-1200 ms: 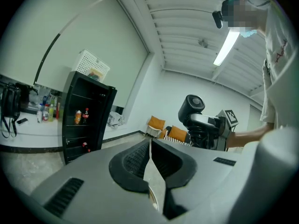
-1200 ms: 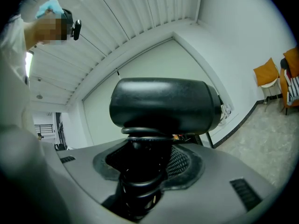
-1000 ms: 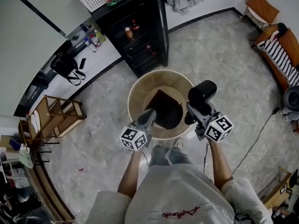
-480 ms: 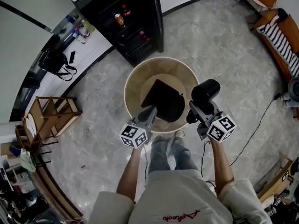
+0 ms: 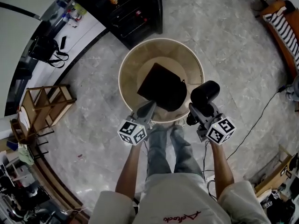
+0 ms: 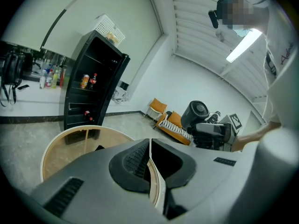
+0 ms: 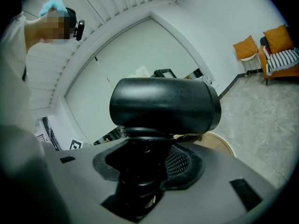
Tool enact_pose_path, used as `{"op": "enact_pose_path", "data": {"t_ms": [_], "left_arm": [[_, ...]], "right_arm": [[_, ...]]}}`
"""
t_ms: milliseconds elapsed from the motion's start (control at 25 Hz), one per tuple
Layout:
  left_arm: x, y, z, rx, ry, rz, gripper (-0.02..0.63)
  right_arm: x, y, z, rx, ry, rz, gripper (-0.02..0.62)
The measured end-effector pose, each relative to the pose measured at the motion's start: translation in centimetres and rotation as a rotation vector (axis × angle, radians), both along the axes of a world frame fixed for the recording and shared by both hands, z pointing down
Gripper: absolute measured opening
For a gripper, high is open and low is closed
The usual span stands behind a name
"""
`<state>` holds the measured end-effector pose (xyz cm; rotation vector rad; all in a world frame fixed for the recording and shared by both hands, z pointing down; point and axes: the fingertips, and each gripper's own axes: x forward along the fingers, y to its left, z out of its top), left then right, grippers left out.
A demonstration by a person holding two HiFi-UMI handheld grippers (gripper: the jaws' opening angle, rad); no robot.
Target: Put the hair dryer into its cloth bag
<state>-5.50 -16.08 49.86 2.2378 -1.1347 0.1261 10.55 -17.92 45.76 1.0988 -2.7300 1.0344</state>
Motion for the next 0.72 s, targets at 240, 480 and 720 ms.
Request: {"op": "enact_pose_path", "data": {"t_ms": [240,480,720], "left_arm": [[0.5,0.8,5.7,-0.039,0.009,0.010,0.040],[0.8,1.1,10.7,-0.066,0.006,0.014,0.041],[0.7,0.9,15.0,-0.082,0.028,-0.004,0.043]], "right_arm": [[-0.4,2.8,6.4,-0.080,0.017,-0.034,0.209],[-0.8,5.3,12.1,-0.147,0.037,-0.079,0.209],[-1.6,6.8,16.4,-0.179,0.047,-0.119,0.209]]}}
